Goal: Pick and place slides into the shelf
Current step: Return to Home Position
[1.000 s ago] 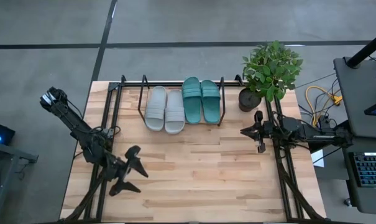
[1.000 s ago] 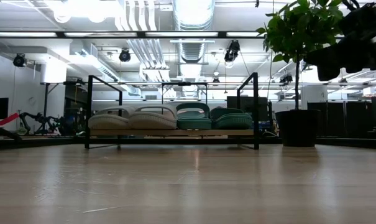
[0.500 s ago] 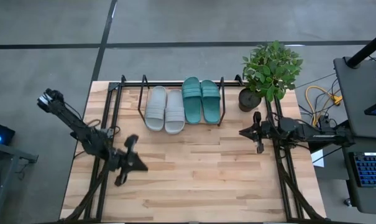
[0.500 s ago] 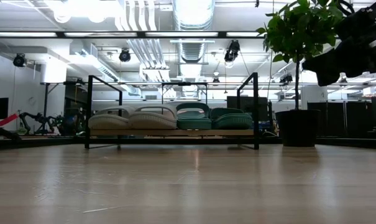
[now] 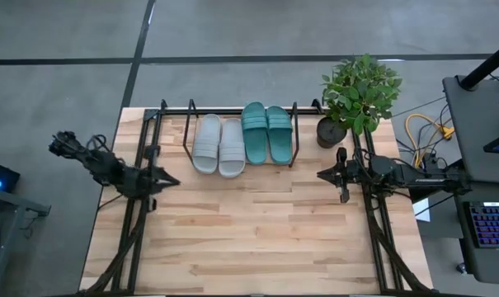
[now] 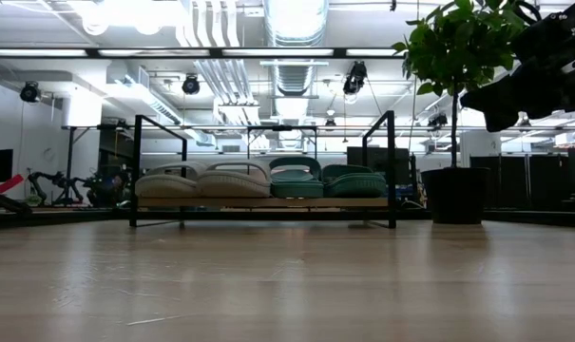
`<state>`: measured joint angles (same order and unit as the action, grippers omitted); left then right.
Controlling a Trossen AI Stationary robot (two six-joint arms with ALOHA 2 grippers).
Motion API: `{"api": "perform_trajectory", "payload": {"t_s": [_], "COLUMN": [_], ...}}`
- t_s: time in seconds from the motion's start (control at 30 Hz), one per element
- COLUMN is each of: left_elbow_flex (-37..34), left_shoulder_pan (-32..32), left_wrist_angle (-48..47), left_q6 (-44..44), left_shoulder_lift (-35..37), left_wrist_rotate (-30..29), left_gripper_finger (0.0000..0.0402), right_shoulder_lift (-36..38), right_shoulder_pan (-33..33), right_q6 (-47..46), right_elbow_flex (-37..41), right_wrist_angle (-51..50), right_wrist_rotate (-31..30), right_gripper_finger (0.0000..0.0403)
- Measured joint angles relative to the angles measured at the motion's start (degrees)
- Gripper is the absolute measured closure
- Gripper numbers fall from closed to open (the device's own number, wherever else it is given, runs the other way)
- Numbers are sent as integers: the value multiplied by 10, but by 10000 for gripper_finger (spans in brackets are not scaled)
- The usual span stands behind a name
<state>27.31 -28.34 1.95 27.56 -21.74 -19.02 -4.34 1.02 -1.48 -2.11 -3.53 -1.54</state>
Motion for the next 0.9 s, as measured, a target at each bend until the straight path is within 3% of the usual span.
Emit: {"api": "perform_trajectory", "payload": {"t_s": [0.13, 0.37, 0.53, 0.67, 0.77, 0.9], "left_elbow_flex": [-25, -86, -85, -92, -92, -116], "left_shoulder_pan": [0, 1, 1, 1, 1, 1], "left_wrist_angle": [-10, 11, 0, -49, -58, -54], "left_q6": [1, 44, 33, 0, -45, -97], "left_shoulder_lift": [70, 205, 191, 194, 200, 195], "left_wrist_rotate": [-41, -37, -3, -35, -12, 111], "left_gripper_finger": [401, 402, 402, 402, 402, 401], "right_shoulder_lift": [0, -8, -16, -27, -37, -50], "right_shoulder_pan": [0, 0, 0, 0, 0, 1], "right_q6": [0, -7, 1, 5, 5, 6], "right_elbow_flex": [0, 1, 6, 7, 7, 8], "right_wrist_angle": [0, 1, 16, 21, 22, 23], "right_wrist_rotate": [0, 0, -4, -14, -15, -18], "right_gripper_finger": [374, 374, 374, 374, 374, 374]}}
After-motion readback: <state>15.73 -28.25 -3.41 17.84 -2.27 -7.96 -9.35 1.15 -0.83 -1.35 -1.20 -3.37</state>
